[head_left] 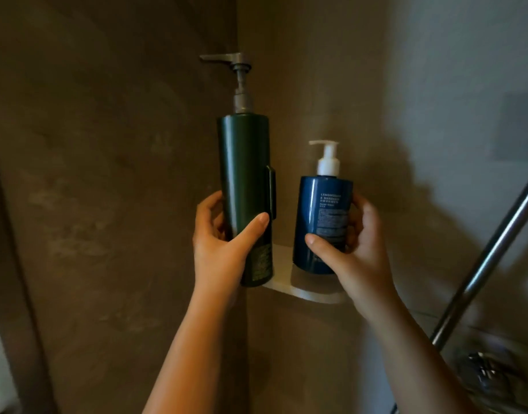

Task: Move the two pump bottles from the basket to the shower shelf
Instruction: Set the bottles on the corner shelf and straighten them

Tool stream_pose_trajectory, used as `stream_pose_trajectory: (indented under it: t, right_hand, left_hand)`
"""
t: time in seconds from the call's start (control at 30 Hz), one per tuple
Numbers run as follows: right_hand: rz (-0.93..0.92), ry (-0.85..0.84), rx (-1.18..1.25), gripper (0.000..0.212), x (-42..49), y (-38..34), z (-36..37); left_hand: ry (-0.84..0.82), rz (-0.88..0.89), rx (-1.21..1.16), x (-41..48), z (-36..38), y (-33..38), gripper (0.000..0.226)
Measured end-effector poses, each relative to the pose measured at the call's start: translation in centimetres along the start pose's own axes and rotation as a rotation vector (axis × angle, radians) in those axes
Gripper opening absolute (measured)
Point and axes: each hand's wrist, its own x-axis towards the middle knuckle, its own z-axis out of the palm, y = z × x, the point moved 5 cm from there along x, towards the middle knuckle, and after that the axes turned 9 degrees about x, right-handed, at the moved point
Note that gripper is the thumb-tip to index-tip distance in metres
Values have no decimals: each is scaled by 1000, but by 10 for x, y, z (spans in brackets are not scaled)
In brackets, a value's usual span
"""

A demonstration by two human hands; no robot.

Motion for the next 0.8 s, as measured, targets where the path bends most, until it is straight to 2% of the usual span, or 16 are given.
stream_pose_trajectory:
  t: [0.43, 0.8]
  right_hand:
    - [92, 219, -198, 80, 22, 28, 14]
    - [161, 179, -271, 83, 25, 48, 3]
  left_hand:
    - [-186, 5, -186, 62, 14, -51, 57]
    - [-268, 21, -205, 74, 38, -78, 59]
